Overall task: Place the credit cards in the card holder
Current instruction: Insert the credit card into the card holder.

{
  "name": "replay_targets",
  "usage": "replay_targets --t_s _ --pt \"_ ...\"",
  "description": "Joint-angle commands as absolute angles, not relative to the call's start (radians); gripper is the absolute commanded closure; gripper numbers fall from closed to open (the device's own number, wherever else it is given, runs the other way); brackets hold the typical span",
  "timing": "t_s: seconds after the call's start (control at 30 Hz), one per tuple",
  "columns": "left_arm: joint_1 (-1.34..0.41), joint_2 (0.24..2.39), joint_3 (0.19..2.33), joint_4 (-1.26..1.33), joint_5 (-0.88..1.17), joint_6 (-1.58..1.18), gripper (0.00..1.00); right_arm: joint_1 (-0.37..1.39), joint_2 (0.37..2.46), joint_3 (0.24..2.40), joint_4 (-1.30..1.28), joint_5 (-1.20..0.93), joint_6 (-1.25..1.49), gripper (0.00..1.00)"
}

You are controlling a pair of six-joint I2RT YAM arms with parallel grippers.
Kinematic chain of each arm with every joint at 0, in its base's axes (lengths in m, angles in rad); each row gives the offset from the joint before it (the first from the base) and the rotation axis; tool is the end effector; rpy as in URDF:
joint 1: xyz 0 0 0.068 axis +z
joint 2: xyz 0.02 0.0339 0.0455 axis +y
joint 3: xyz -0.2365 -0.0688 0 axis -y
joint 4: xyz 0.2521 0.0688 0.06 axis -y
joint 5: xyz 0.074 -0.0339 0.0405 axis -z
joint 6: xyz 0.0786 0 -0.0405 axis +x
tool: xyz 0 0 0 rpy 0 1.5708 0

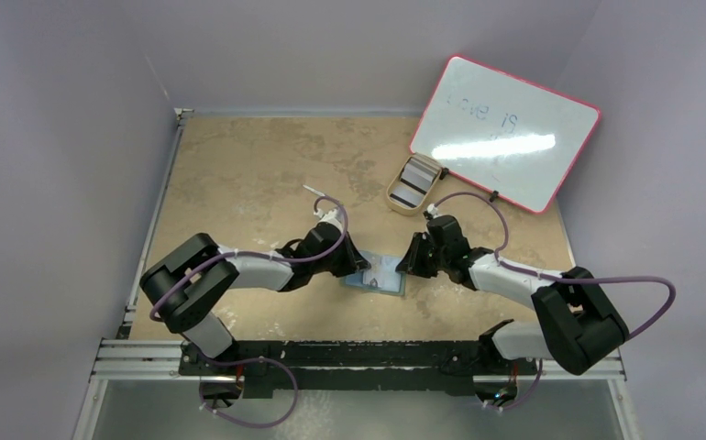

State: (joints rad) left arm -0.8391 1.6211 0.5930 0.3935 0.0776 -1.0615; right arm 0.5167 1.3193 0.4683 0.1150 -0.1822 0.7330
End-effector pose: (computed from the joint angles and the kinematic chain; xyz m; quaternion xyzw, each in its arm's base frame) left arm 0.2201 -0.2542 0.0745 -0.0816 0.8882 -0.3869 0.2340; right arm 0.2404 0.1530 0.0910 0.0616 0.9090 0.3036 0.2788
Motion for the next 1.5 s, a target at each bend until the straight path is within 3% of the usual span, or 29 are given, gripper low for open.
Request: replay_targets --t_s 0.0,0.57,0.63,0.8,0.97,1.47 --pt "-0.846 1.633 0.613 0.275 0.102 -0.988 1.0 0.523 1.31 0.475 0.092 -0.176 0.718 0.78" --pt "-0.856 1.698 0.668 0.261 0.114 -1.012 1.0 0.523 1.316 0.496 0.098 -0.192 0.713 0.75" --pt "-0.86 1.704 0.685 0.242 0.107 -1.012 0.94 0.523 1.314 0.505 0.086 -0.192 0.71 0.74" --pt "-0.861 1.624 0.702 0.137 0.003 -1.015 0.69 0.524 1.273 0.539 0.003 -0.167 0.706 0.7" --pt "-0.861 1.552 0.722 0.069 -0.057 -1.013 0.58 0.524 1.228 0.532 -0.036 -0.163 0.712 0.7" --pt "-0.874 1.575 0.73 0.087 -0.057 -1.03 0.56 0.524 1.269 0.468 0.101 -0.215 0.751 0.71"
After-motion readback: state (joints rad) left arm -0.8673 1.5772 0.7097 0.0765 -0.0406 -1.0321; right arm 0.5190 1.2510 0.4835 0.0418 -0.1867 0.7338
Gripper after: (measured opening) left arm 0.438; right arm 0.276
